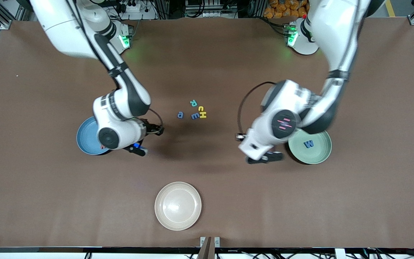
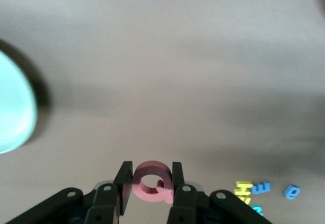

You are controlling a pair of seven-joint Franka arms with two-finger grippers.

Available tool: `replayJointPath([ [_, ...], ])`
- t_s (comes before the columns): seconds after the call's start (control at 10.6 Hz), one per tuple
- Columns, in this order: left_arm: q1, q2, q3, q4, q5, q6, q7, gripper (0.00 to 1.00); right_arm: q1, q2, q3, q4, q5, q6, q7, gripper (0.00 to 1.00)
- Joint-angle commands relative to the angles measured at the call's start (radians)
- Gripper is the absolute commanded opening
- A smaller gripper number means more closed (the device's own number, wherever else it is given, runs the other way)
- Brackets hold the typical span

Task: Sort upper and lower case letters into plates
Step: 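Carry the pink Q to the green plate with the left gripper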

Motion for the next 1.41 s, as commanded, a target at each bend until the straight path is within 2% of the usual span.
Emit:
replayJointPath([
  [0.0,0.080,-0.036,-0.007,-0.051,-0.020,-0.053,0.089,0.00,0.096,-0.019,-0.005,-0.006,-0.006,0.046,0.078,0.77],
  [0.28,0.228,-0.042,-0.008,-0.080,-0.018,-0.087,0.270,0.00,0.208,-0.027,-0.011,-0.029,-0.078,0.172,0.078,0.76],
  [0.47,0.253,-0.052,-0.002,-0.115,0.027,-0.087,0.301,0.00,0.214,-0.044,-0.009,-0.119,-0.177,0.270,0.069,0.76],
  [0.56,0.269,-0.049,-0.005,-0.135,0.099,-0.086,0.318,0.00,0.219,-0.053,-0.006,-0.163,-0.188,0.333,0.067,0.76],
  [0.75,0.299,-0.042,-0.005,-0.157,0.121,-0.077,0.370,0.00,0.234,-0.076,-0.006,-0.255,-0.196,0.446,0.058,0.76],
  [1.03,0.321,-0.032,-0.004,-0.160,0.159,-0.071,0.389,0.00,0.242,-0.090,-0.006,-0.303,-0.196,0.496,0.052,0.72],
  [1.31,0.353,-0.036,-0.008,-0.213,0.174,-0.025,0.407,0.00,0.247,-0.098,-0.006,-0.334,-0.196,0.533,0.059,0.69],
])
